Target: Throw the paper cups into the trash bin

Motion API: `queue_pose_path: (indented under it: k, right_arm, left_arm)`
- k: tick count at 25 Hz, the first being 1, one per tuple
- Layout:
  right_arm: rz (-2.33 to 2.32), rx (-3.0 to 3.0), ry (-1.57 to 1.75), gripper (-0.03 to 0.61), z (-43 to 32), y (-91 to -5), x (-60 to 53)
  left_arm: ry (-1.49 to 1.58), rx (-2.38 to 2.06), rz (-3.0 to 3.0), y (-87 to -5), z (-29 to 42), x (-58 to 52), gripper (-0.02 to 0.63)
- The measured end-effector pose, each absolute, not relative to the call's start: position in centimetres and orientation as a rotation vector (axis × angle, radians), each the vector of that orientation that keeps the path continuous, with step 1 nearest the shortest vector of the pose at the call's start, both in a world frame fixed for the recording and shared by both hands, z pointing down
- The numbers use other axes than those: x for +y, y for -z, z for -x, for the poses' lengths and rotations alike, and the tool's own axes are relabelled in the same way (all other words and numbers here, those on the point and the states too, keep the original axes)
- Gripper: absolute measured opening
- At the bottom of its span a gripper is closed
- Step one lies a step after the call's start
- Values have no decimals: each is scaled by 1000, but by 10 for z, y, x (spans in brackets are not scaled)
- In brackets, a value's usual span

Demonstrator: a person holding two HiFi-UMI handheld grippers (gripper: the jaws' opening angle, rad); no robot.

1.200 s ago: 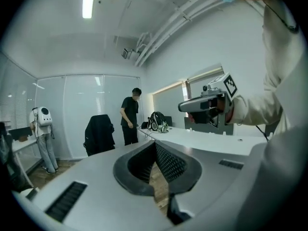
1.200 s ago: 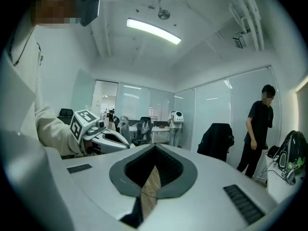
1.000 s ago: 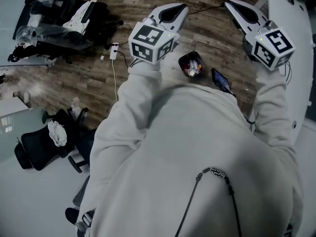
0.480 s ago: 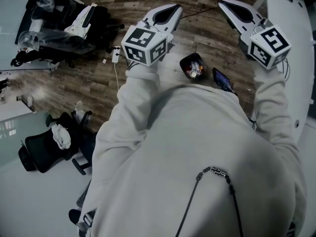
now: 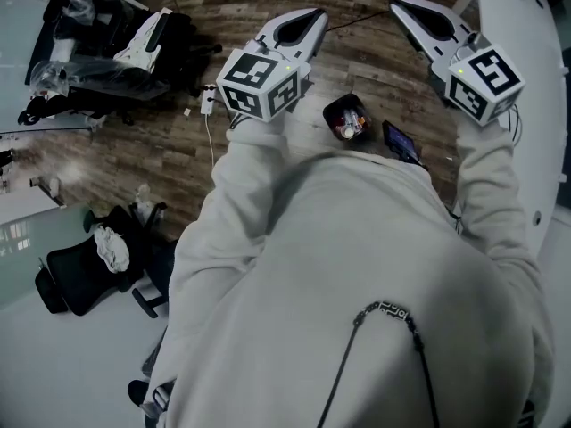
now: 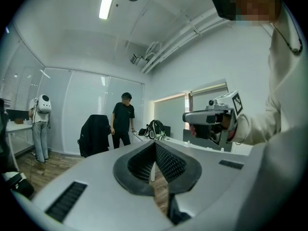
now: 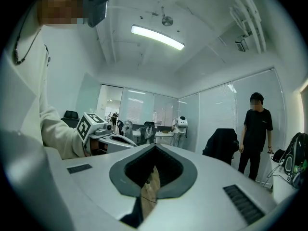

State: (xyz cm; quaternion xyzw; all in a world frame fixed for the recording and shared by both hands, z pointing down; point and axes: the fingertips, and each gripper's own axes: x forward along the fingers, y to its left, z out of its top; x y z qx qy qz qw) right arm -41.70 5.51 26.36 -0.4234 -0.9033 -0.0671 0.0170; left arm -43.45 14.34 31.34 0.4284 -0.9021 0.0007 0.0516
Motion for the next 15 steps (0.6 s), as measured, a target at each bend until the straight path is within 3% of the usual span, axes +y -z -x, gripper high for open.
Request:
queue_pose_path:
  k: [15]
  right_arm:
    - [1304, -2802, 186, 18, 414, -266, 61]
  left_arm:
    - [57, -2773, -1282, -306, 440, 167, -2]
